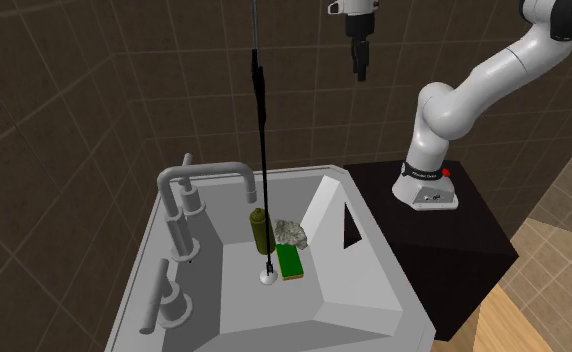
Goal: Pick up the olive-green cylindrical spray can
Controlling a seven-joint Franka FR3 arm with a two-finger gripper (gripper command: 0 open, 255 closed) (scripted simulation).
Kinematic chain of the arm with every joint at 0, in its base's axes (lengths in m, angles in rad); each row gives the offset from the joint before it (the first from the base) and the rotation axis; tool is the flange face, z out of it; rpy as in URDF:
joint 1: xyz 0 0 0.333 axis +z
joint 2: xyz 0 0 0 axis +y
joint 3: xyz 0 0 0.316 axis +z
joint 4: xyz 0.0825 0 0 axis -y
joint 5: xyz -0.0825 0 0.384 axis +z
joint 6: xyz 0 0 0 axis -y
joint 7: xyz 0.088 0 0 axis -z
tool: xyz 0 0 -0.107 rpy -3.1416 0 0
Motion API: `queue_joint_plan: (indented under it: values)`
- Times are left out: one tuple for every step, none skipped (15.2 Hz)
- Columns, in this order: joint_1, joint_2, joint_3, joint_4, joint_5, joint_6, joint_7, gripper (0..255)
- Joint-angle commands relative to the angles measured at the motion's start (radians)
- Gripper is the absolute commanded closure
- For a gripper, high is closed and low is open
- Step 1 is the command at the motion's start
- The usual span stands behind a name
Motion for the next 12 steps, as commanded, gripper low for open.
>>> queue_joint_plan:
  values:
    - [0.000, 0.000, 0.000, 0.000, 0.000, 0.000, 0.000, 0]
    - [0.005, 0.007, 0.002, -0.026, 0.006, 0.040, -0.003, 0]
    - [0.010, 0.015, 0.005, -0.051, 0.012, 0.080, -0.007, 0]
    - [0.016, 0.025, 0.007, -0.074, 0.018, 0.121, -0.011, 0]
    - [0.021, 0.037, 0.010, -0.097, 0.024, 0.162, -0.015, 0]
    - [0.027, 0.051, 0.013, -0.117, 0.030, 0.204, -0.019, 0]
    - [0.033, 0.066, 0.016, -0.137, 0.037, 0.246, -0.023, 0]
    - [0.040, 0.083, 0.018, -0.155, 0.043, 0.288, -0.028, 0]
    - [0.046, 0.103, 0.022, -0.171, 0.050, 0.331, -0.033, 0]
    - [0.053, 0.123, 0.025, -0.186, 0.057, 0.374, -0.038, 0]
    - [0.059, 0.146, 0.028, -0.200, 0.064, 0.417, -0.043, 0]
    - [0.066, 0.171, 0.031, -0.211, 0.072, 0.461, -0.048, 0]
